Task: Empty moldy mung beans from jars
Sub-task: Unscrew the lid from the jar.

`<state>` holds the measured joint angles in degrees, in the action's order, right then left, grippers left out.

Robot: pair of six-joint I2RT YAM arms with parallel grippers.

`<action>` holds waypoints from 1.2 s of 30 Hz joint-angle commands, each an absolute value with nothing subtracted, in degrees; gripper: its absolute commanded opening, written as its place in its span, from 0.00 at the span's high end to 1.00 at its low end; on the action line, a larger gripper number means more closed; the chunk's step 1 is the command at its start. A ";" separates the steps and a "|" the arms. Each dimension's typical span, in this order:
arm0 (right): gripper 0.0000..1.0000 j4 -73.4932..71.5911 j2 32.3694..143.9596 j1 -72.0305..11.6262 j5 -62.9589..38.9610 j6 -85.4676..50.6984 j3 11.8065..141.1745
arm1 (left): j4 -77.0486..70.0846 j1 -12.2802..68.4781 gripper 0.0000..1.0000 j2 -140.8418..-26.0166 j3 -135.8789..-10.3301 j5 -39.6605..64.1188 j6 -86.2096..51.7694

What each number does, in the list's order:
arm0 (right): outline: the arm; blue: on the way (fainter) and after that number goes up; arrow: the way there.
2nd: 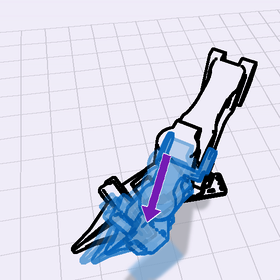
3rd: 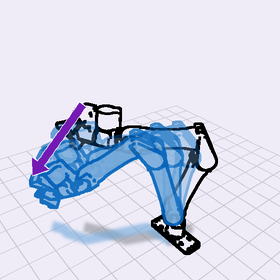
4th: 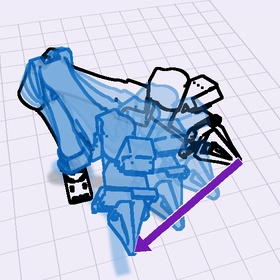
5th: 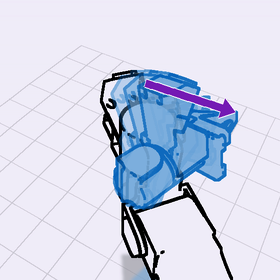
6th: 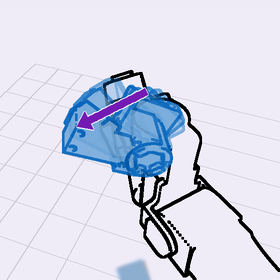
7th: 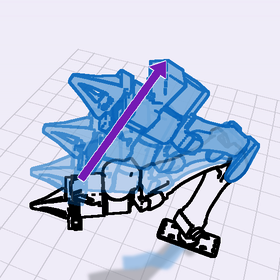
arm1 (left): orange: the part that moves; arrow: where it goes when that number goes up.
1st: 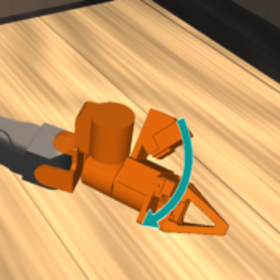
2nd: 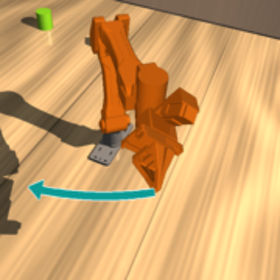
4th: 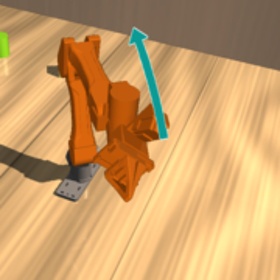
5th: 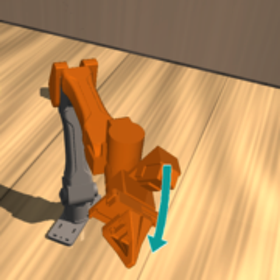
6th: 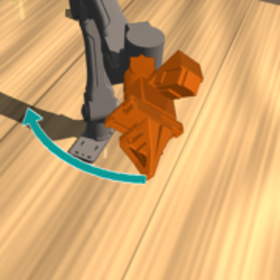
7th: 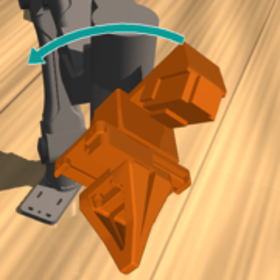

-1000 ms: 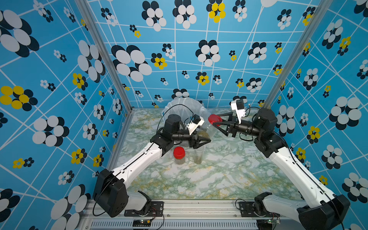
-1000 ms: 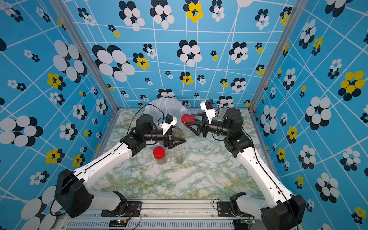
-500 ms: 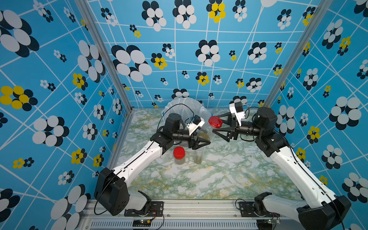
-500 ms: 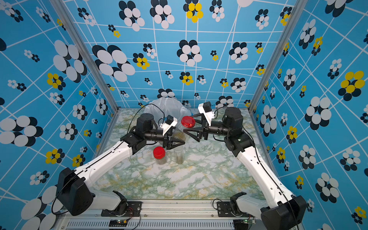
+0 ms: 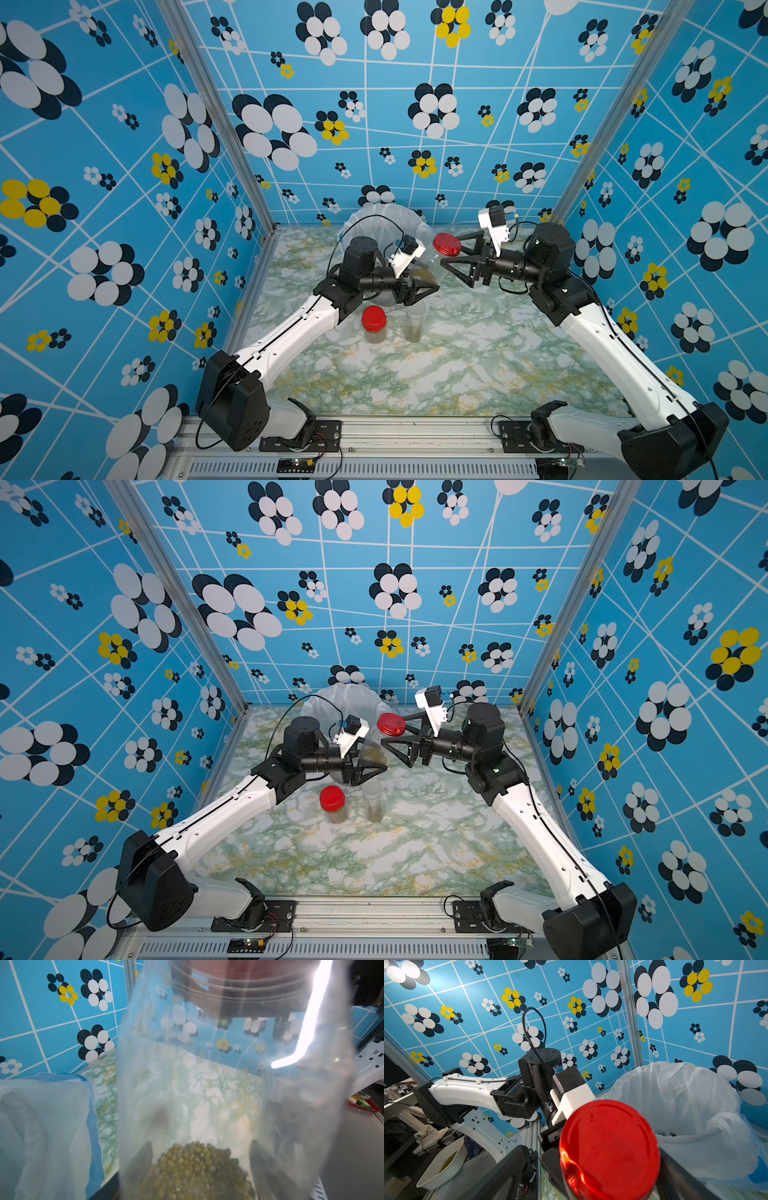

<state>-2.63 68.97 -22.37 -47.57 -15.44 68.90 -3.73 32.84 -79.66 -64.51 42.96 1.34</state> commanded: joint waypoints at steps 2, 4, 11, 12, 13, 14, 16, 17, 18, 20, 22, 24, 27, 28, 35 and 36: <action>0.03 -7.20 69.47 -22.85 -42.42 -20.50 68.42 | -5.80 34.05 0.61 -77.54 -63.12 37.80 2.67; 0.03 -6.71 69.77 -22.85 -39.82 -21.19 68.69 | -5.48 34.29 0.59 -77.61 -63.19 36.84 3.24; 0.09 -4.62 72.07 -22.85 -39.13 -22.02 70.22 | -5.56 34.50 0.60 -77.79 -63.01 34.60 3.17; 0.09 -4.66 72.14 -22.85 -39.02 -22.13 70.21 | -5.56 34.50 0.59 -77.79 -63.02 34.54 3.25; 0.10 -4.66 72.09 -22.88 -38.64 -22.11 70.22 | -5.45 34.49 0.60 -77.87 -63.07 34.46 3.25; 0.10 -4.66 72.07 -22.87 -38.28 -22.19 70.23 | -5.17 34.46 0.60 -77.95 -63.32 34.50 3.25; 0.13 -4.57 72.15 -22.86 -37.90 -22.15 70.39 | -4.51 34.61 0.60 -78.34 -63.69 34.49 3.49; 0.15 -4.21 72.31 -22.88 -37.80 -22.18 70.70 | -4.06 34.67 0.60 -78.49 -63.93 34.47 3.72; 0.16 -3.81 72.46 -22.90 -37.60 -21.94 70.92 | -3.49 34.78 0.60 -78.61 -64.21 34.17 3.98; 0.19 -3.60 72.81 -22.85 -37.53 -21.89 71.07 | -2.11 35.25 0.60 -78.86 -64.84 33.24 4.88; 0.29 -3.23 73.36 -22.93 -37.87 -21.88 71.57 | -1.60 35.62 0.59 -78.87 -64.90 32.96 5.36; 0.34 -2.42 74.24 -22.87 -39.03 -21.87 72.50 | -2.03 35.60 0.60 -78.90 -64.75 32.69 5.30; 0.37 -3.16 74.28 -22.91 -40.36 -21.79 72.43 | -1.93 35.59 0.60 -79.05 -64.74 32.18 5.44; 0.37 -3.16 74.19 -22.86 -40.76 -21.70 72.53 | -1.82 35.52 0.60 -79.04 -64.75 31.73 5.53; 0.42 -0.51 73.72 -22.85 -42.14 -18.91 72.77 | -3.40 33.32 0.60 -79.02 -64.07 33.29 3.72; 0.42 -0.73 73.65 -22.81 -42.07 -18.98 72.58 | -3.30 33.23 0.60 -78.93 -64.05 33.37 3.69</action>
<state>-2.35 74.00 -22.85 -40.64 -20.78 71.20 -1.28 34.13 -79.29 -63.70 31.97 3.55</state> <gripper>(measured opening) 0.658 0.742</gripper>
